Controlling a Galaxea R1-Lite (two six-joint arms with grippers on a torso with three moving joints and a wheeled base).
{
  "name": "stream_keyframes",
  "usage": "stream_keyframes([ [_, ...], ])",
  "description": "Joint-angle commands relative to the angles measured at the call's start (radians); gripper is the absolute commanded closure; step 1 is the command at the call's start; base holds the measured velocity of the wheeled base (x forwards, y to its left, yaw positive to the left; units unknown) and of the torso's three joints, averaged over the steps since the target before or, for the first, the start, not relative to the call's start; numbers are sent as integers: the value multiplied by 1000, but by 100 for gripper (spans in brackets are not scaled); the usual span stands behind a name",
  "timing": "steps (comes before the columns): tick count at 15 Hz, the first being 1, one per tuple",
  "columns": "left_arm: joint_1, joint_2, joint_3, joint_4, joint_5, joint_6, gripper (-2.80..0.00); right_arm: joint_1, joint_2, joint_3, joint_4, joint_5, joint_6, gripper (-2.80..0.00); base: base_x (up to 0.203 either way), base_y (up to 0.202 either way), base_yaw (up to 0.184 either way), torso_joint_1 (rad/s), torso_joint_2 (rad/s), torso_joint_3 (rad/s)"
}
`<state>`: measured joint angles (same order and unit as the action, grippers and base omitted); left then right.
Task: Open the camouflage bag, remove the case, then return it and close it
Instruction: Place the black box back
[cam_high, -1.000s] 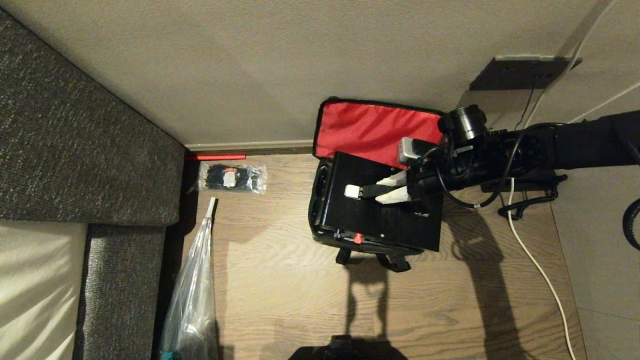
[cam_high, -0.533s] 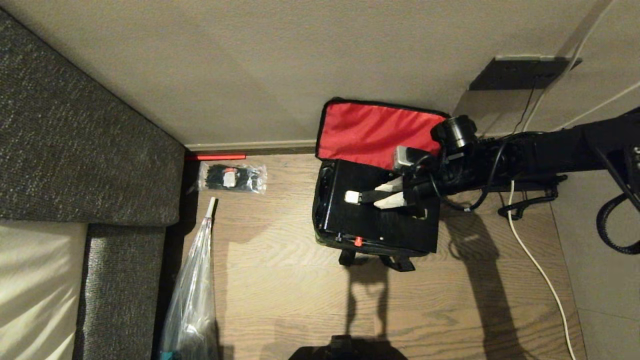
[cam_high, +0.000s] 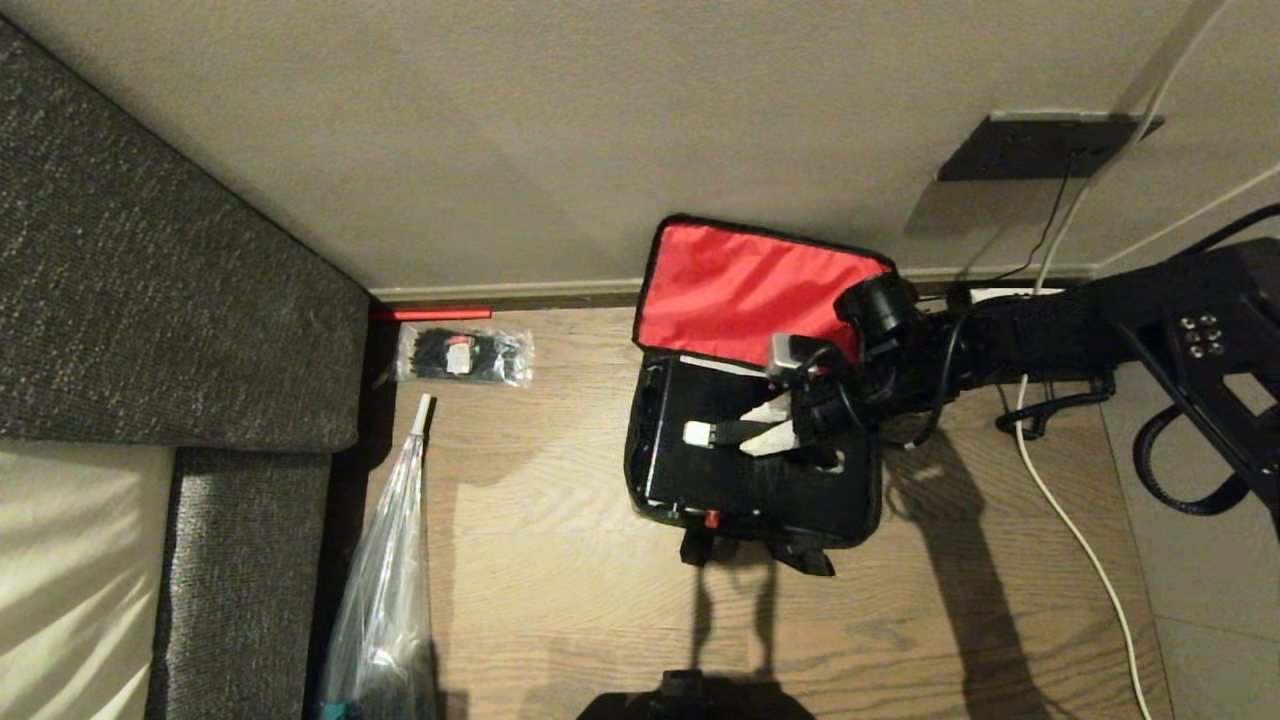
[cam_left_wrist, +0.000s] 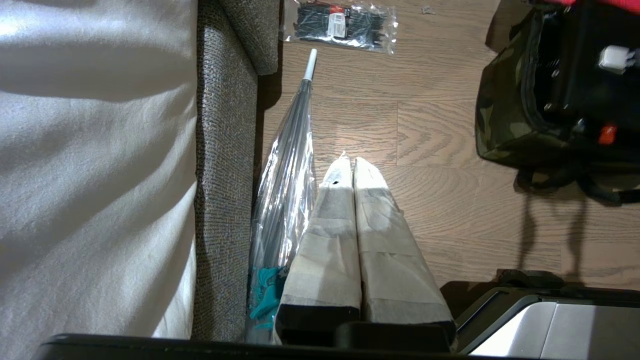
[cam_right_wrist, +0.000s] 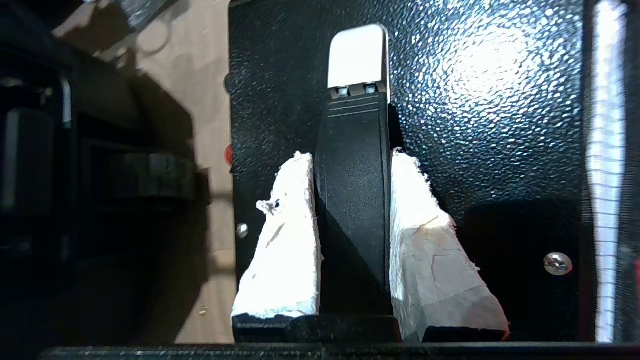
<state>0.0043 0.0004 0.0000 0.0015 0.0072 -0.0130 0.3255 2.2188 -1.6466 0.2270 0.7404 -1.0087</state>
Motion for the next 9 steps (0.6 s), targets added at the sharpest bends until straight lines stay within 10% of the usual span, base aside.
stream_keyframes([
  [1,0,0,3,0,0,-1,0,5,46,-26,1,4,-6,0,0,0,0,0,0,0],
  [6,0,1,3,0,0,-1,0,9,95,-63,-6,3,-5,0,0,0,0,0,0,0],
  [7,0,1,3,0,0,-1,0,8,96,-62,-1,-8,-8,-280,0,0,0,0,0,0],
  [9,0,1,3,0,0,-1,0,9,94,-48,-8,-30,-5,-280,0,0,0,0,0,0],
])
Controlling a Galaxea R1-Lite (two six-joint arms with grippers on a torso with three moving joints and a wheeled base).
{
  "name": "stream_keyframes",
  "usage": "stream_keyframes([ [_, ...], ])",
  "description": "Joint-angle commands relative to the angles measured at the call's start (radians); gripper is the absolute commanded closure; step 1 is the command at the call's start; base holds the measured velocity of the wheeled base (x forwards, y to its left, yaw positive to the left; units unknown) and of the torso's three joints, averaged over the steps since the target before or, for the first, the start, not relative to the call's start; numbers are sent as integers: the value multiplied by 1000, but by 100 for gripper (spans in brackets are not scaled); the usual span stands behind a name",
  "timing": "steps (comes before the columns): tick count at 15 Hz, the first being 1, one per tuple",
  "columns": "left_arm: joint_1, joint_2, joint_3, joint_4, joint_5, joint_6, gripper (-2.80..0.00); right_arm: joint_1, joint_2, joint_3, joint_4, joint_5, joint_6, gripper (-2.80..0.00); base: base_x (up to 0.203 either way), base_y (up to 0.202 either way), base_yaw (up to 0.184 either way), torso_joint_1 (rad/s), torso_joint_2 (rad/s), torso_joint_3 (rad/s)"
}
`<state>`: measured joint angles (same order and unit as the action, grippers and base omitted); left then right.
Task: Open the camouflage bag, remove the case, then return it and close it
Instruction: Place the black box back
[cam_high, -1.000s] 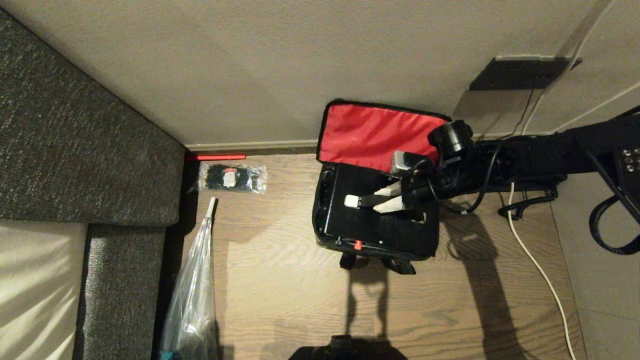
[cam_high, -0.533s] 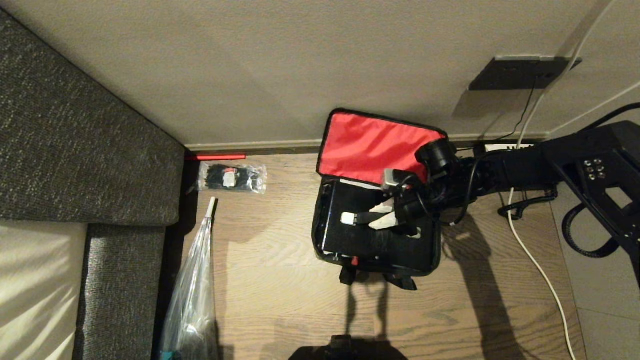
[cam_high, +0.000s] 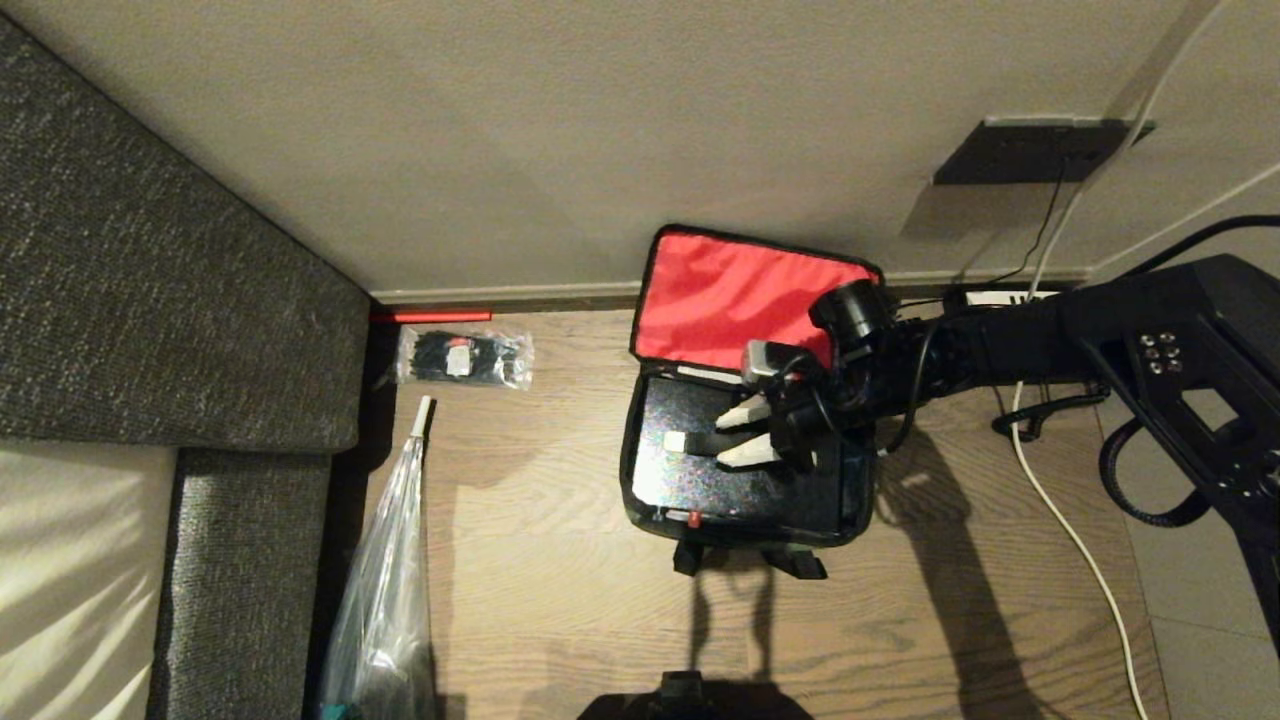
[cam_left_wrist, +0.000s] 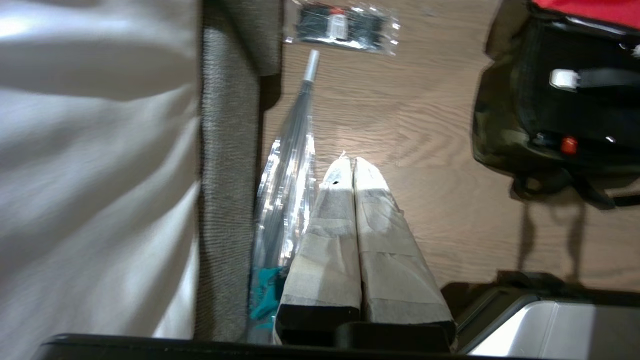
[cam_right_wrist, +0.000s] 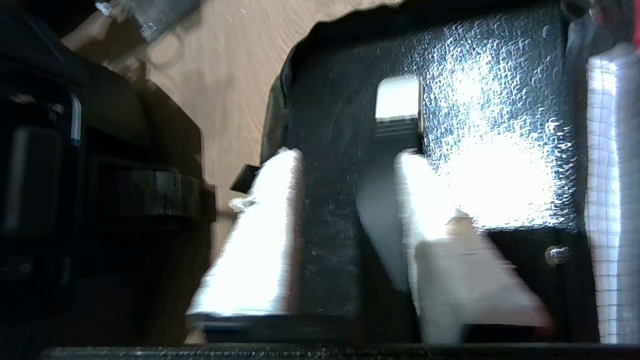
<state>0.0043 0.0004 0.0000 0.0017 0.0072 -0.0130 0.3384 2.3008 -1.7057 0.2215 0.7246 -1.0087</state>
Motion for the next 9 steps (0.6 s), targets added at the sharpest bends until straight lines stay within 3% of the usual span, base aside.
stream_keyframes([
  [1,0,1,3,0,0,-1,0,-4,1,23,3,-18,-5,-280,0,0,0,0,0,0],
  [6,0,6,3,0,0,-1,0,-5,-136,173,3,-18,43,-280,0,0,0,0,0,0],
  [9,0,6,3,0,0,-1,0,-26,-309,308,-3,-13,192,-280,0,0,0,0,0,0],
])
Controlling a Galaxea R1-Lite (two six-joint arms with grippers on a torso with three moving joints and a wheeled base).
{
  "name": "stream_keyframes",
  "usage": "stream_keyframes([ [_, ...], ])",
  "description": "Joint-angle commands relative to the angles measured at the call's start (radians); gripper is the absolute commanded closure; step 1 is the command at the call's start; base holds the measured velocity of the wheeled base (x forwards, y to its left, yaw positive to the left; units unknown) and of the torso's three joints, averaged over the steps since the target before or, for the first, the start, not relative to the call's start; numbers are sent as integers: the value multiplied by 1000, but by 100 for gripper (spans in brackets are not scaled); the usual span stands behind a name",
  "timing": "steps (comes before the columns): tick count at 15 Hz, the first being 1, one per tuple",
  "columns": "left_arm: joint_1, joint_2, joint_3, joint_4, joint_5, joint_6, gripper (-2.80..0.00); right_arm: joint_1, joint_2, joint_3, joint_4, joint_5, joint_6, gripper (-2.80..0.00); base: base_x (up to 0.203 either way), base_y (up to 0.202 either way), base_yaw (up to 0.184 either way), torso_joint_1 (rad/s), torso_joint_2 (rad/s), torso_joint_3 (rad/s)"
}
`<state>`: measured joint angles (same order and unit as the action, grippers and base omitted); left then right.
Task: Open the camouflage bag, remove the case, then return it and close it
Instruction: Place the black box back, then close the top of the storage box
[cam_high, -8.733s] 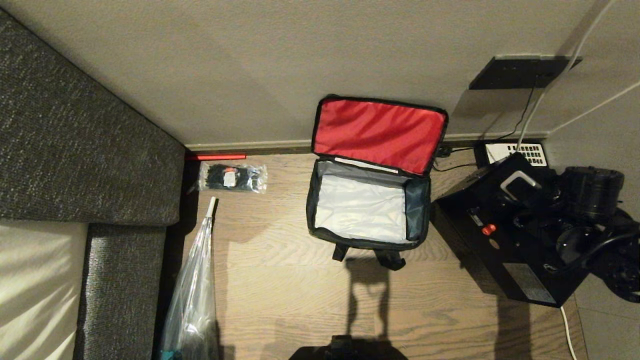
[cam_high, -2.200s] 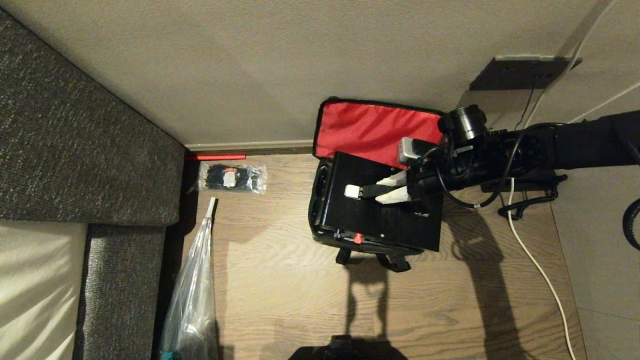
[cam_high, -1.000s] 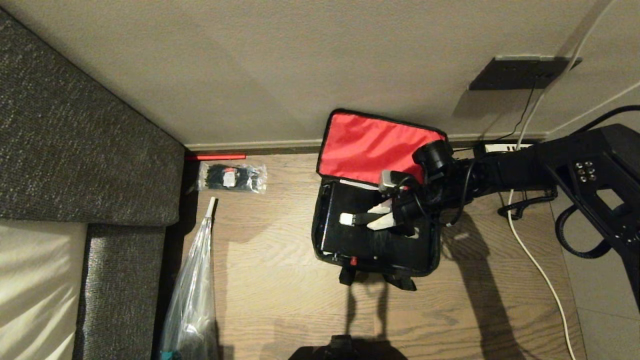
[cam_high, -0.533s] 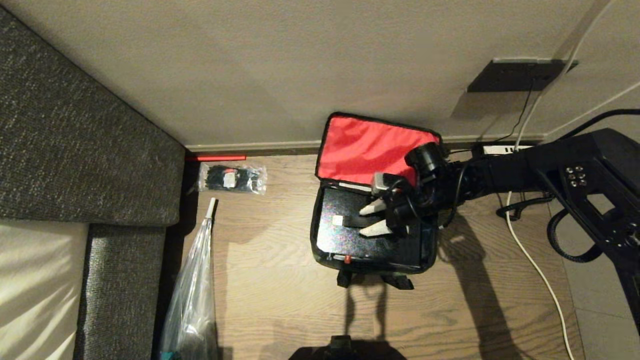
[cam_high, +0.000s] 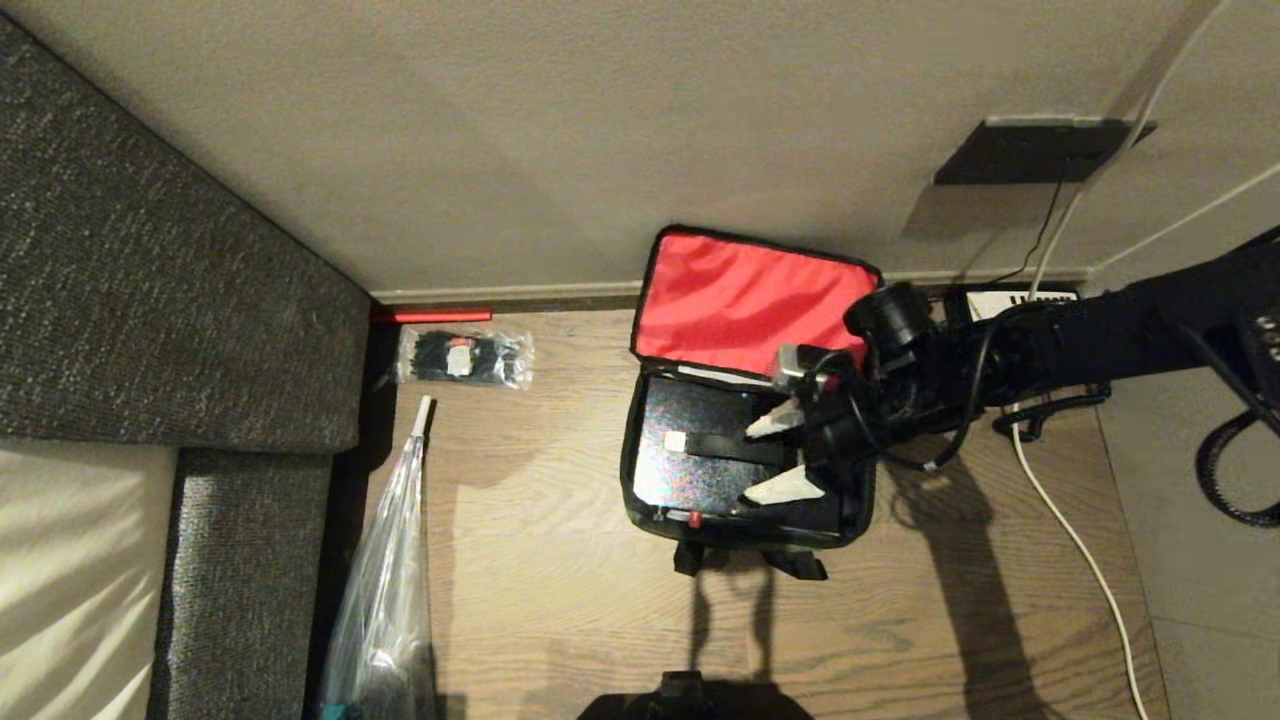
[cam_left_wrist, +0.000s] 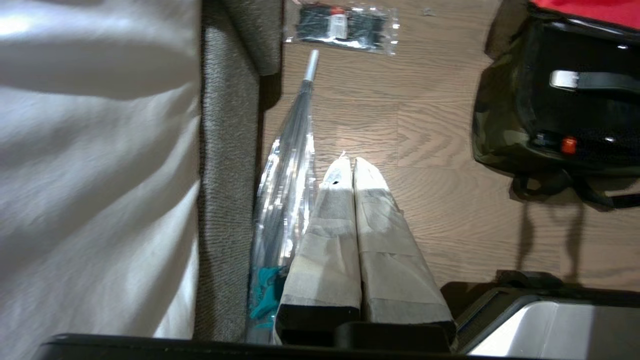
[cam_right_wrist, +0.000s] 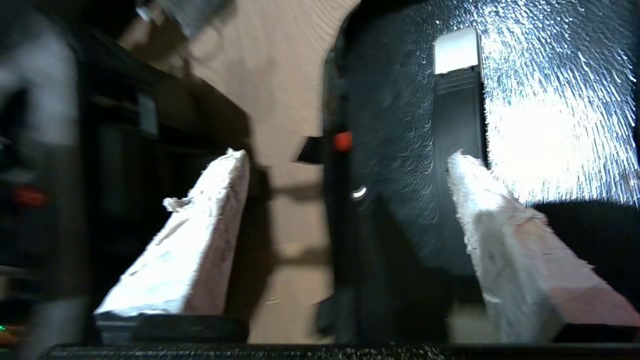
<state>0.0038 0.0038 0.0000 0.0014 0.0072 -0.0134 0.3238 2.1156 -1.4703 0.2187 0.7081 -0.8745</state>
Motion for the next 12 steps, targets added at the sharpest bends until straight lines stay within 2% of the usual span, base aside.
stream_keyframes([
  [1,1,2,3,0,0,0,0,-20,-191,128,-1,4,136,-280,0,0,0,0,0,0],
  [4,1,2,3,0,0,0,0,-49,-415,308,-4,6,391,-280,0,0,0,0,0,0],
  [5,1,2,3,0,0,0,0,-65,-484,365,-5,6,448,0,0,0,0,0,0,0],
  [8,1,-5,3,0,0,0,0,-98,-628,486,-11,-16,522,0,0,0,0,0,0,0],
  [10,1,-5,3,0,0,0,0,-124,-671,548,-28,-60,537,0,0,0,0,0,0,0],
  [12,1,-5,3,0,0,0,0,-164,-689,602,-65,-83,597,0,0,0,0,0,0,0],
])
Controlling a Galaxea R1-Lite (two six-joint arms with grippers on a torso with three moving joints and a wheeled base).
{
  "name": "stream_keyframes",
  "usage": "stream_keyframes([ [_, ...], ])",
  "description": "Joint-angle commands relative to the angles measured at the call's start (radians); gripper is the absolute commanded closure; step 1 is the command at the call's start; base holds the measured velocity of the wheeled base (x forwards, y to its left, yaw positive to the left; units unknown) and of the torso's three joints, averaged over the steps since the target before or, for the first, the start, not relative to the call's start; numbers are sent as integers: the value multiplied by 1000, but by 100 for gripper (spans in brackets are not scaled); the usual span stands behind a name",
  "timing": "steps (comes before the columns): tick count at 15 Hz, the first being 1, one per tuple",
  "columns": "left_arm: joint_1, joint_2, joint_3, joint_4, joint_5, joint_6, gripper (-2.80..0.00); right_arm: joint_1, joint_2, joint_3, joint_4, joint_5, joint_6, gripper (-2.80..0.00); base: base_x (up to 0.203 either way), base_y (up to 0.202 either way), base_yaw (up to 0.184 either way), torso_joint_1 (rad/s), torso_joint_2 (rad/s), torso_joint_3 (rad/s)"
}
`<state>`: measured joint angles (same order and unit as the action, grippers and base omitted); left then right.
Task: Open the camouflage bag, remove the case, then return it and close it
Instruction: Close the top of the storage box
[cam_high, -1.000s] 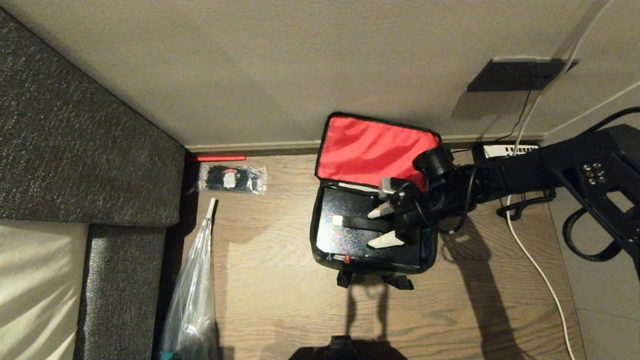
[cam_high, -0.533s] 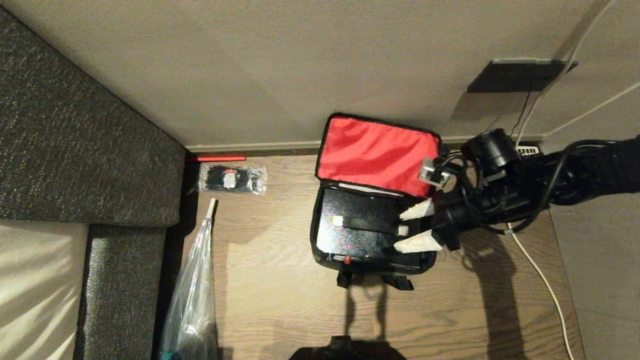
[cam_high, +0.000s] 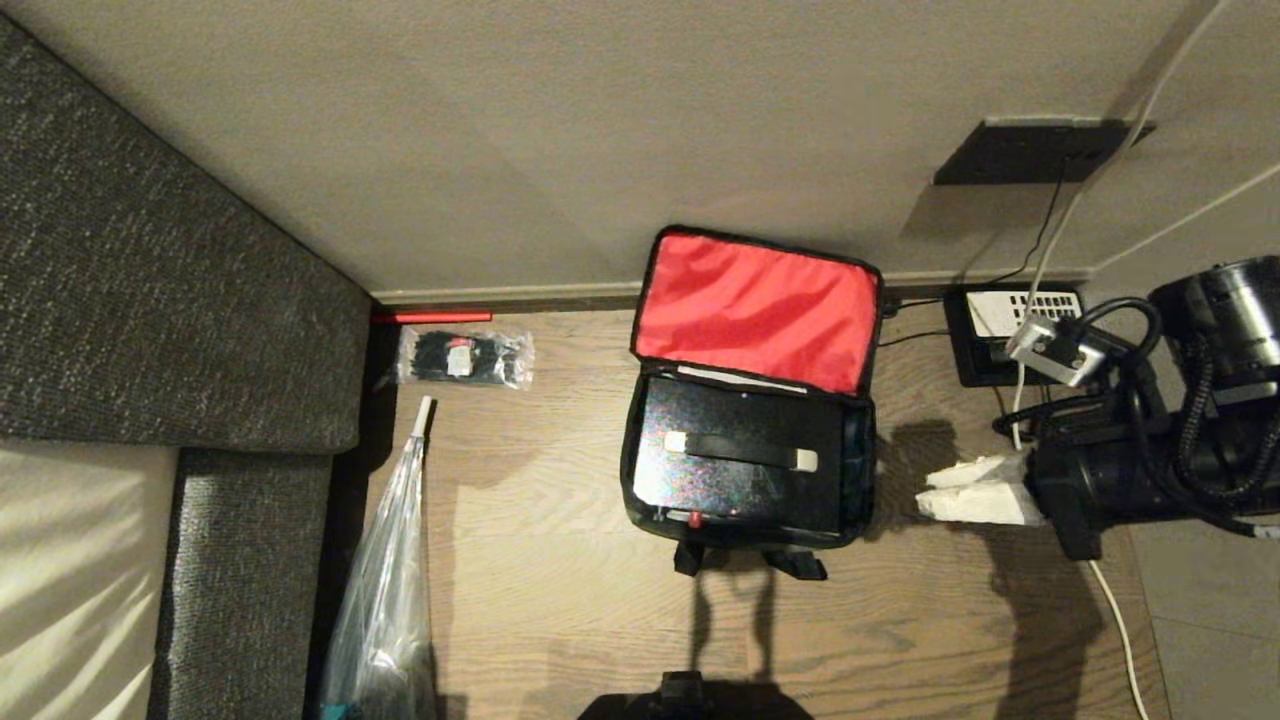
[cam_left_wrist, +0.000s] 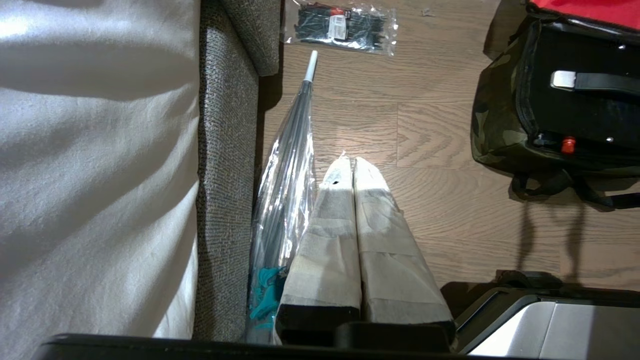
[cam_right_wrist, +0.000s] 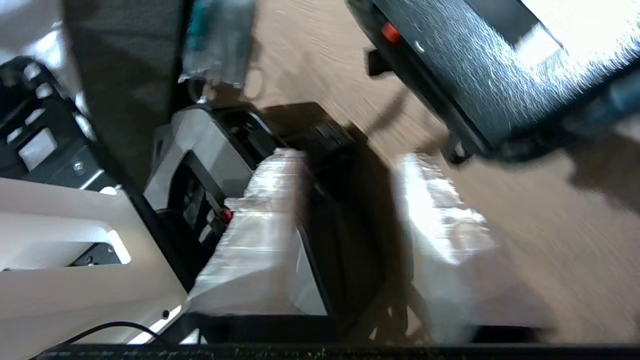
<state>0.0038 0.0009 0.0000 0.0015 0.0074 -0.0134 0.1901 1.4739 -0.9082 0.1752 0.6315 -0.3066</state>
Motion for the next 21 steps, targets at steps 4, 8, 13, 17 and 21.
stream_keyframes([
  [4,1,-2,3,0,0,0,0,-84,-34,94,-172,-166,163,0,0,0,0,0,0,0],
  [8,1,-2,3,0,0,0,0,-101,93,101,-382,-207,186,0,0,0,0,0,0,0],
  [13,1,-2,3,0,0,0,0,-111,265,-21,-542,-220,453,0,0,0,0,0,0,0],
  [17,2,-2,3,0,0,0,0,-115,411,-57,-672,-271,460,0,0,0,0,0,0,0],
  [21,1,-2,3,0,0,0,0,-138,523,-224,-737,-282,612,0,0,0,0,0,0,0],
])
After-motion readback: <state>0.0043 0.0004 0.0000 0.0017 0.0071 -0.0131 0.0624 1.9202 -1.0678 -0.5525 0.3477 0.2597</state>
